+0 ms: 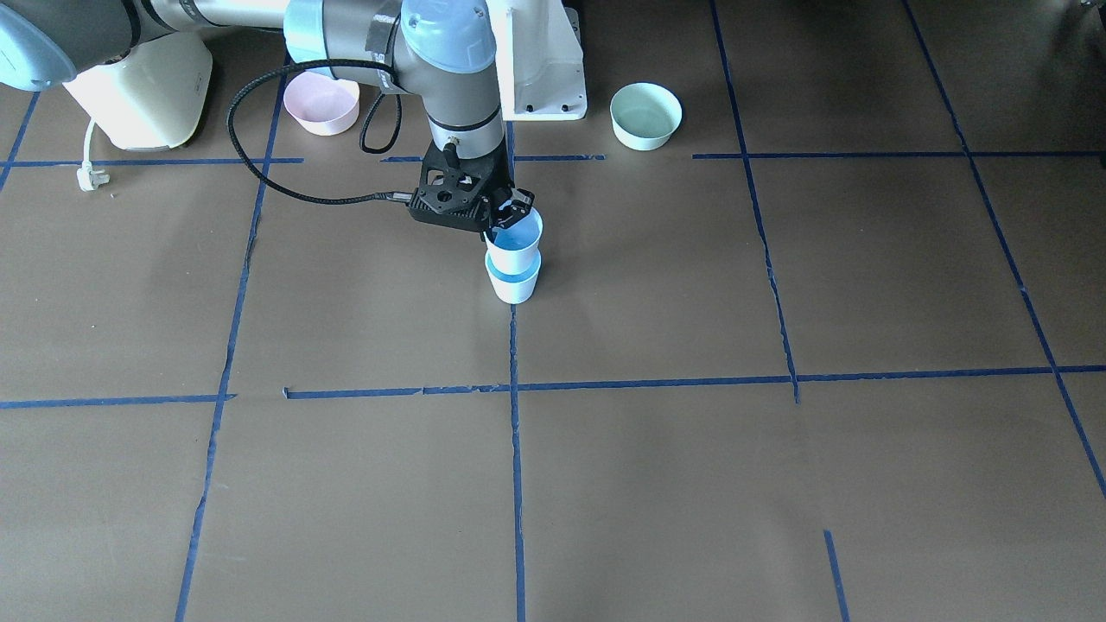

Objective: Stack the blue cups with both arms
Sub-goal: 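Carry the cup with the right gripper and lower it into the center cup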

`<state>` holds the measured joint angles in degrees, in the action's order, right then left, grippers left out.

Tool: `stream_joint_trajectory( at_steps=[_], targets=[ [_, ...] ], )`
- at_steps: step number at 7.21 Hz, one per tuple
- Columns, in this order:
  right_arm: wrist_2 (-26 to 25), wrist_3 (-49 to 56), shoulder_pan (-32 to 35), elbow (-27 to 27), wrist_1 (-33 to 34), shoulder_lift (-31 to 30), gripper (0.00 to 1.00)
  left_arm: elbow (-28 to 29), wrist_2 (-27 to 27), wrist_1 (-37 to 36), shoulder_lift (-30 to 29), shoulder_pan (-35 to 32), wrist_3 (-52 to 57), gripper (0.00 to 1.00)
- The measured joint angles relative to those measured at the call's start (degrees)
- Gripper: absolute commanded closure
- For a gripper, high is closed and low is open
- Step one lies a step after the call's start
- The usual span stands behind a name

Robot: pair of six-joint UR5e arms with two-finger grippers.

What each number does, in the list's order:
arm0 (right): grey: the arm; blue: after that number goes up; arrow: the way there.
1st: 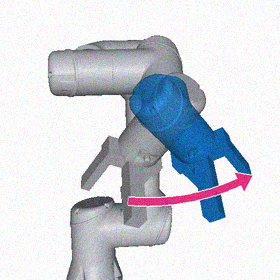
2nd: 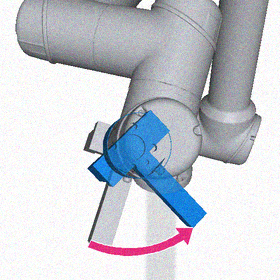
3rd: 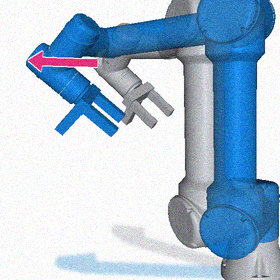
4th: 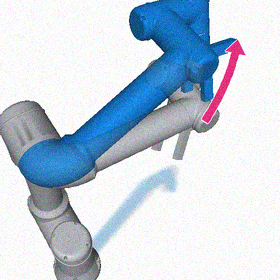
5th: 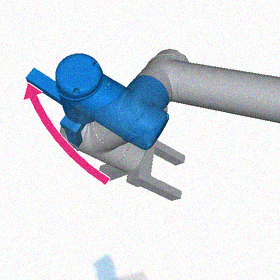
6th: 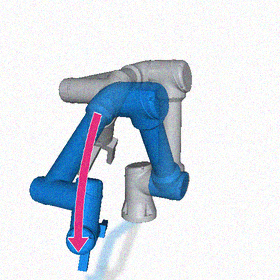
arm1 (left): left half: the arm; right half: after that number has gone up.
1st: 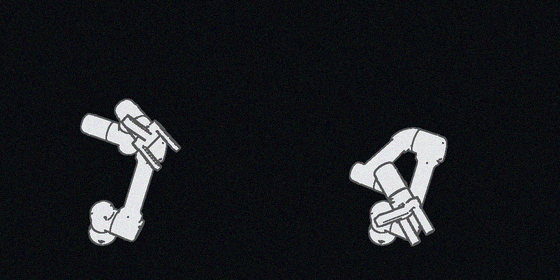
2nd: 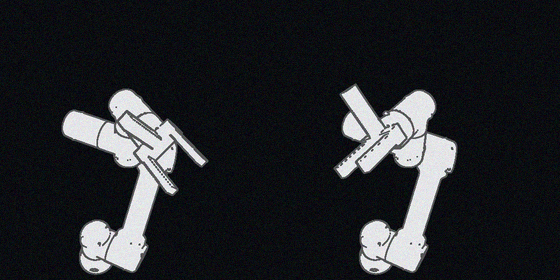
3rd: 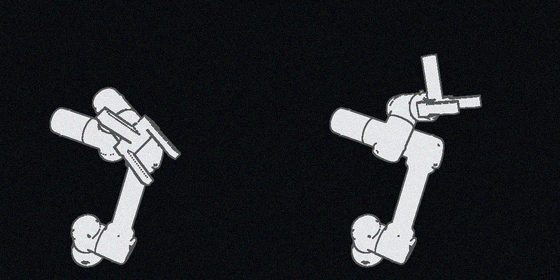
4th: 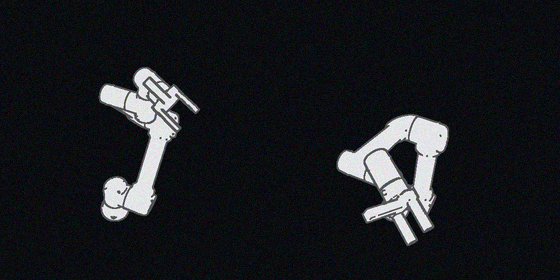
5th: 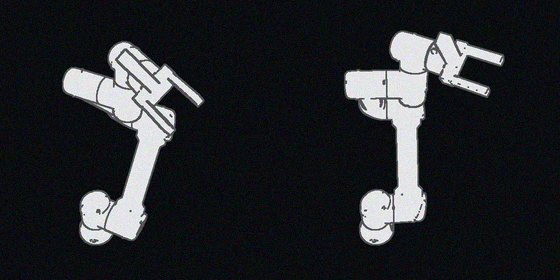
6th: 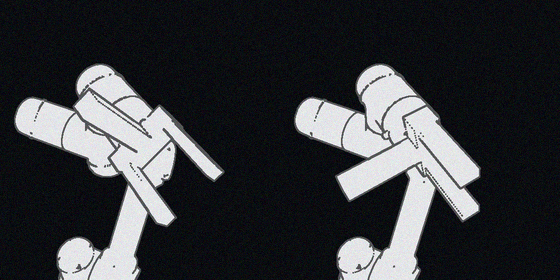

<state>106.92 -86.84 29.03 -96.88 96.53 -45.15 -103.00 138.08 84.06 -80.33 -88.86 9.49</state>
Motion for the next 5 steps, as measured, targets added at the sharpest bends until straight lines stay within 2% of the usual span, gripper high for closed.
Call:
stream_joint_trajectory(
  at_steps=[3, 5],
  targets=[
    [-0.41, 0.29, -0.15, -0.25, -0.03, 0.0, 0.01, 0.0, 0.0, -0.03, 0.0, 0.0, -0.06, 0.0],
    [1.74, 3.2, 2.47, -0.51, -0.19, -0.95, 0.01, 0.23, -0.13, -0.04, 0.0, 0.0, 0.01, 0.0]
  ],
)
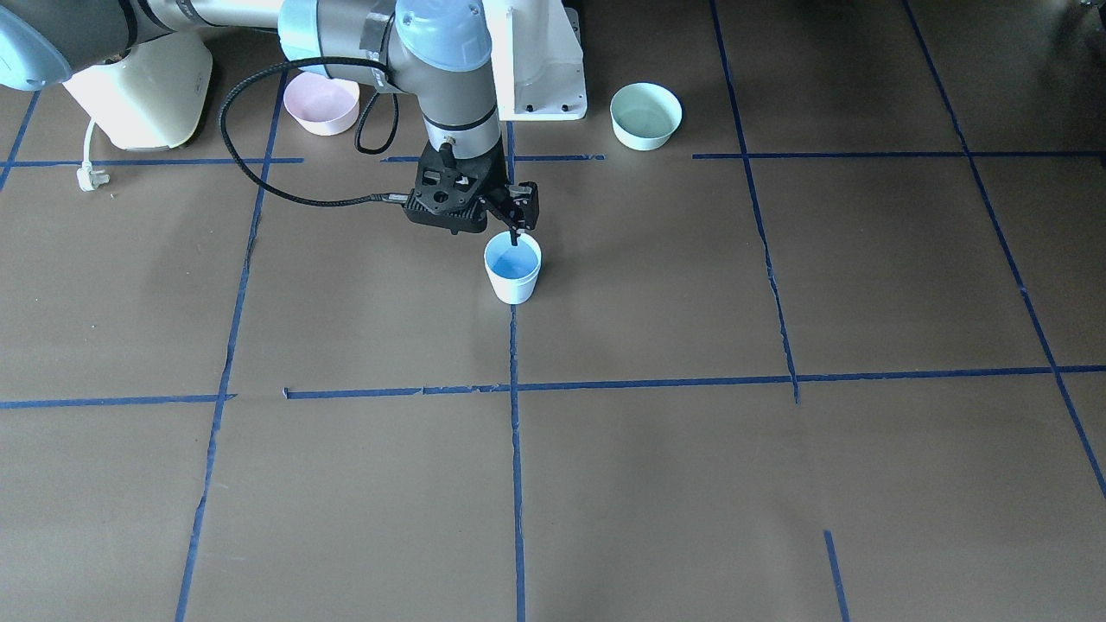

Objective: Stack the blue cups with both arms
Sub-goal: 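Open the right gripper and withdraw the right arm out of view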

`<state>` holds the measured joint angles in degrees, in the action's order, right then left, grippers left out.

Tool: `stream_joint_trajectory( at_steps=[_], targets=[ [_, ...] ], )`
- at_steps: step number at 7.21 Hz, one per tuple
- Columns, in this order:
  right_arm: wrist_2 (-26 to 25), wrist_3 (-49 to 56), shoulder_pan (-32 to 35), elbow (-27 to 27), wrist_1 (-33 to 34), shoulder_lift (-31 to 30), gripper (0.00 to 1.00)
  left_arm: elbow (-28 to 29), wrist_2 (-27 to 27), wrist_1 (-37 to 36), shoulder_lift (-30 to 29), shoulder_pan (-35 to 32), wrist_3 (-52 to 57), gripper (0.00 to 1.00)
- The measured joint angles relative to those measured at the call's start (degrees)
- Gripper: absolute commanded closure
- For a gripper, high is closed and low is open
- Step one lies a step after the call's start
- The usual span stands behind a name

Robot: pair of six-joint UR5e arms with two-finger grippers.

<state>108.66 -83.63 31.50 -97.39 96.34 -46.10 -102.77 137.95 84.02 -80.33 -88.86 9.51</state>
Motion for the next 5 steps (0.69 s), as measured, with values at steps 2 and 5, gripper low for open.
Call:
stream_joint_trajectory(
  at_steps=[2, 5],
  targets=[
    [6.42, 13.25, 7.77, -0.13, -0.39, -5.15, 0.01, 0.87, -0.4, 0.0, -0.09, 0.0, 0.14, 0.0],
    [17.96, 45.36, 25.43, -1.7, -0.53, -19.49, 0.01, 1.16, -0.62, -0.02, 0.01, 0.0, 0.3, 0.0]
  ],
)
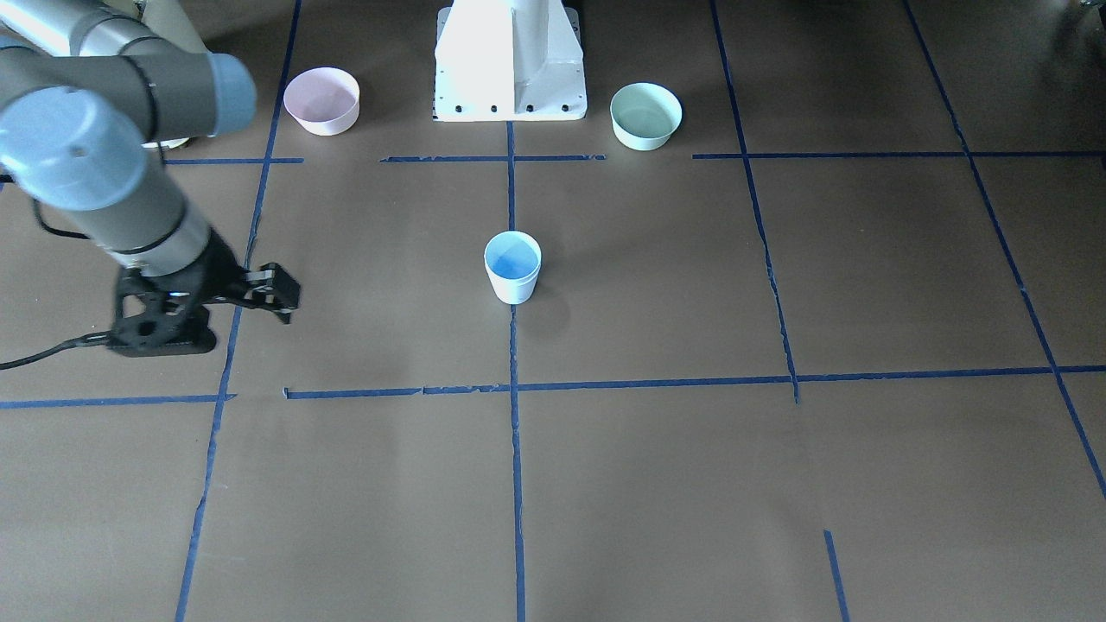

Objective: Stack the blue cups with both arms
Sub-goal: 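Open the right gripper and withdraw the right arm out of view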

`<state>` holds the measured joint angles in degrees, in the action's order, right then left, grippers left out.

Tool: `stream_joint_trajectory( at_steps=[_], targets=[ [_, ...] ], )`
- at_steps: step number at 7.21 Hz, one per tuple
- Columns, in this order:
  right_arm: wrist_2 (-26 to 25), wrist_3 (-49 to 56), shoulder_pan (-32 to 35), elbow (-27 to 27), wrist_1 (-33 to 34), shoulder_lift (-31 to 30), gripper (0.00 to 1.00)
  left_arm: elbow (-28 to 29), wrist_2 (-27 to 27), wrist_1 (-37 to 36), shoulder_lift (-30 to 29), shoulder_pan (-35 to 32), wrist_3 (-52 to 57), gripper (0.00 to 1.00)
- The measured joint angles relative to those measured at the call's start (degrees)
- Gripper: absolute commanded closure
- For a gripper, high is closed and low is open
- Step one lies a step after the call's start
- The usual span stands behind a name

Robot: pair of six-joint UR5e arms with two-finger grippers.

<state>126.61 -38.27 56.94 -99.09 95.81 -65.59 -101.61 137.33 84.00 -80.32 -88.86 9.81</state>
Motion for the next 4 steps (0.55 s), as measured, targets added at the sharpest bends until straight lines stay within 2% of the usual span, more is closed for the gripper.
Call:
stream_joint_trajectory(
  at_steps=[4],
  targets=[
    [6.45, 39.85, 21.42, -1.52, 0.06, -21.2, 0.01, 0.06, -0.42, -0.29, 0.3, -0.05, -0.18, 0.0]
  ],
)
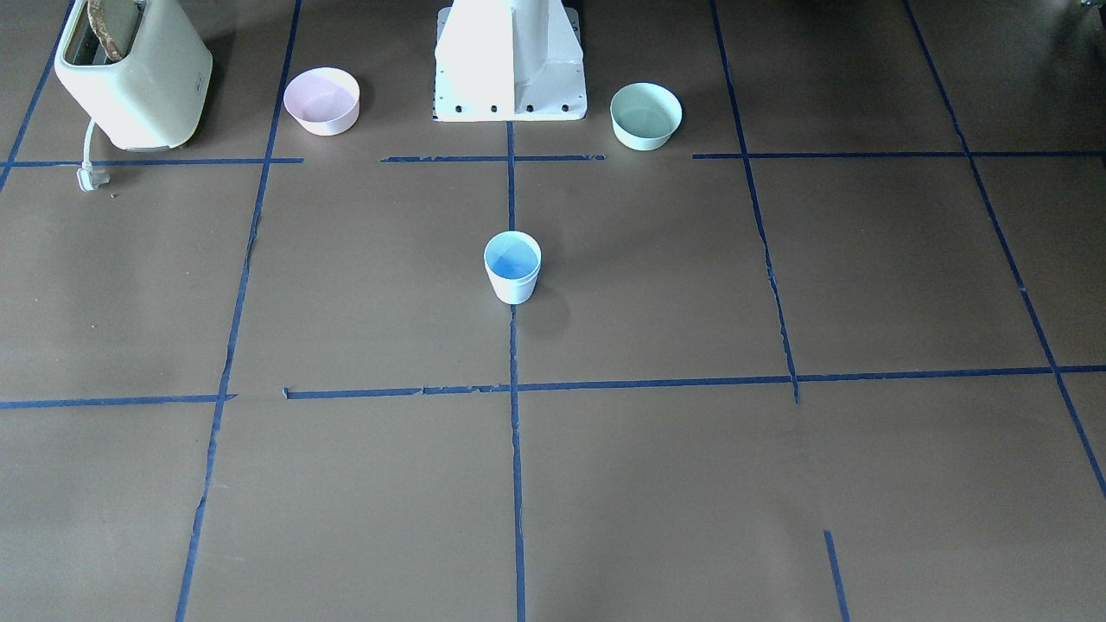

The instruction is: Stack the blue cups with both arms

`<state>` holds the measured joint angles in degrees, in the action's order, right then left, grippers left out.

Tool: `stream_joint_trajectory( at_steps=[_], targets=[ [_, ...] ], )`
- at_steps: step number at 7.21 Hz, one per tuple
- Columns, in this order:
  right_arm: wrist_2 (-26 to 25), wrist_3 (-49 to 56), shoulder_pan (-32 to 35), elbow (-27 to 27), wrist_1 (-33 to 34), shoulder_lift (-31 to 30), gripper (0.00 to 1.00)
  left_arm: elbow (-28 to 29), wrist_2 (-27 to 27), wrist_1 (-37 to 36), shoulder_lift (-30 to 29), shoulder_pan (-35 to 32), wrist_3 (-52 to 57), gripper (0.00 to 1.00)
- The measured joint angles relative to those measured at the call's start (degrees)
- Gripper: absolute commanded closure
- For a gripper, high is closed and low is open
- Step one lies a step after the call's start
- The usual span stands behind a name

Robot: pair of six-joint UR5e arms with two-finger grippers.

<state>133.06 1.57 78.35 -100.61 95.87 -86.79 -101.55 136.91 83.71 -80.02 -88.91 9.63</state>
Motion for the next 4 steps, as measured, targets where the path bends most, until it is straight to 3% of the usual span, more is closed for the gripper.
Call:
stream_joint_trajectory(
  at_steps=[2, 4],
  targets=[
    [1.48, 12.19, 8.73, -0.06, -0.05, -7.77, 0.0, -0.13, -0.02, -0.03, 0.0, -0.09, 0.0, 0.0],
    [1.55, 15.71, 12.36, 0.14, -0.01, -12.74, 0.0, -0.36, -0.19, -0.06, 0.21, -0.12, 0.01, 0.0]
  ],
)
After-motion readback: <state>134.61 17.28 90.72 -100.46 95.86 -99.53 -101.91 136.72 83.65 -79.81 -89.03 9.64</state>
